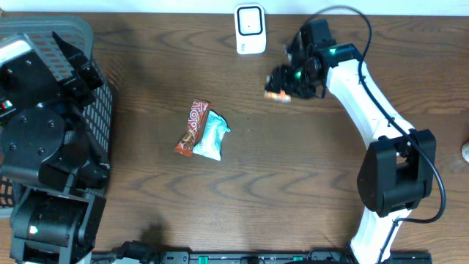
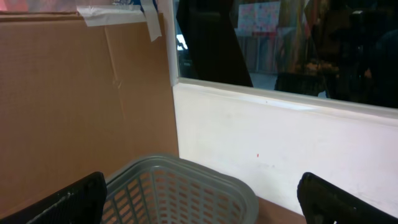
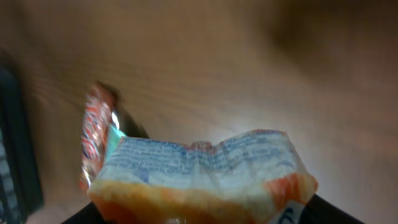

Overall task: Scan the item barcode
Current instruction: 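Hold the orange pack up against the scanner with the right gripper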

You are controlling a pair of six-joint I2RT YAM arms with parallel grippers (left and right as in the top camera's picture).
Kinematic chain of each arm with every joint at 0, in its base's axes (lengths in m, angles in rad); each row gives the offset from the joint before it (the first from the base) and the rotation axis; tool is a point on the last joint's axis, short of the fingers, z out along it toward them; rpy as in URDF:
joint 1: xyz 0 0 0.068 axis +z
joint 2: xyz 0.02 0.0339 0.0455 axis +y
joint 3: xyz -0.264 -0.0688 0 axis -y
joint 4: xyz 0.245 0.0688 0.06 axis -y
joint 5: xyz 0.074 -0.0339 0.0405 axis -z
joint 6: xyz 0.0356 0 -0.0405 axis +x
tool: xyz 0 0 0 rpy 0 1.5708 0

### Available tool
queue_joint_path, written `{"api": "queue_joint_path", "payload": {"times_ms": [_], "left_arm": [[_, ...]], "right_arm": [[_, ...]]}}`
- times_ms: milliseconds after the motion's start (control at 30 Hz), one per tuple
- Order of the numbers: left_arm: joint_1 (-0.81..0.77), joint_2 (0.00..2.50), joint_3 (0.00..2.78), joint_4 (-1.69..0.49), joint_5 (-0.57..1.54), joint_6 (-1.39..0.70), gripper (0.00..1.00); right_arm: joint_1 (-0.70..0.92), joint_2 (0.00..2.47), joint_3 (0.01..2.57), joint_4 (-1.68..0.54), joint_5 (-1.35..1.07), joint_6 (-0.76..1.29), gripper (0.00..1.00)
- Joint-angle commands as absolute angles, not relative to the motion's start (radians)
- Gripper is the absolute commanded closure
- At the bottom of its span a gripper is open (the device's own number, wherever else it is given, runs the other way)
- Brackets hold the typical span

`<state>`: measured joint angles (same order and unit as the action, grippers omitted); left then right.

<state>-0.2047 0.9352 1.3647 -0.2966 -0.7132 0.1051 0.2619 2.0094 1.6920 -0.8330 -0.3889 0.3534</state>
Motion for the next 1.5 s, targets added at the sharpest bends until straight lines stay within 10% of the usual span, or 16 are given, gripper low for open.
{"api": "queue_joint_path", "payload": {"times_ms": [0, 733, 1467], "left_arm": [[-0.201, 0.934, 1.359, -0.299, -0.726, 0.100, 0.02], [-0.201, 0.941, 1.359, -0.343, -0.727, 0.100, 0.02], [-0.201, 0.975, 1.359, -0.343, -0.726, 0.100, 0.02]], "right_arm": [[0.257, 2.026, 1.710, -0.665, -0.382, 0.336, 0.40], [0.301, 2.365, 1.761, 0.353, -0.117, 0.382, 0.48], [0.349, 2.598, 2.109, 0.180, 0.054, 0.282, 0.55]]}}
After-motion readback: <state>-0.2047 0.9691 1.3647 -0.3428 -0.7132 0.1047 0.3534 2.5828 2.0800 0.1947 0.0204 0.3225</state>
